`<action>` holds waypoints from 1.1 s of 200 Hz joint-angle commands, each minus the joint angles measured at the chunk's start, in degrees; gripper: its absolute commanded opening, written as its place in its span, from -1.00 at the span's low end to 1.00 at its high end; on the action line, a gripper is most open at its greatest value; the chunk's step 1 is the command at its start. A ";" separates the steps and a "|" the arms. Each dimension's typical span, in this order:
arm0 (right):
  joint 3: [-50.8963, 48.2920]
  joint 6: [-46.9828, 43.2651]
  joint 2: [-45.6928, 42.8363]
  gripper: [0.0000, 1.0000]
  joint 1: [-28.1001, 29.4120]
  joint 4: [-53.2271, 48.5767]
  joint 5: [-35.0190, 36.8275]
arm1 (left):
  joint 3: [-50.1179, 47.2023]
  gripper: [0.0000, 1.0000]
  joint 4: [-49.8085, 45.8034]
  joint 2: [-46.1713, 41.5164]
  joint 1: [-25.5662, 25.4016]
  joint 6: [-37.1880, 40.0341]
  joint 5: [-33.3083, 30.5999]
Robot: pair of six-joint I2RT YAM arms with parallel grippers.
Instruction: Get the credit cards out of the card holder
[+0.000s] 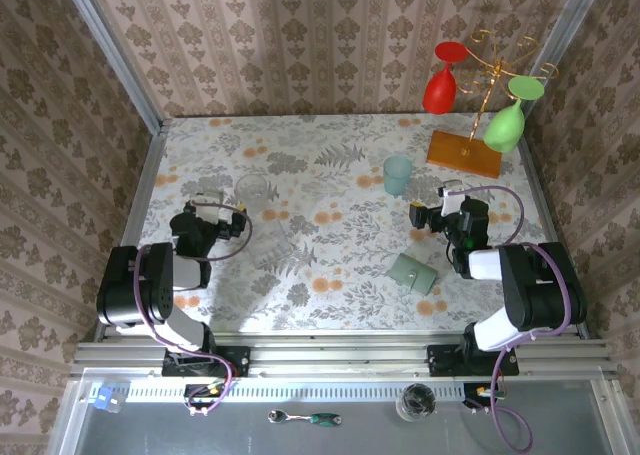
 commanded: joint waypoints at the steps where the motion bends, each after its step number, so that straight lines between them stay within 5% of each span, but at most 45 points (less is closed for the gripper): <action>1: 0.15 -0.15 0.19 1.00 -0.35 1.99 -0.84 | -0.63 1.00 1.71 -0.06 -0.29 1.23 1.05; 155: 0.29 0.05 0.34 1.00 -0.39 2.06 -1.00 | 3.84 1.00 -6.29 0.00 0.65 -0.43 0.16; 220: 0.50 0.47 0.36 1.00 -0.74 1.64 -1.08 | 5.09 1.00 -8.53 -0.03 0.80 -2.72 -6.09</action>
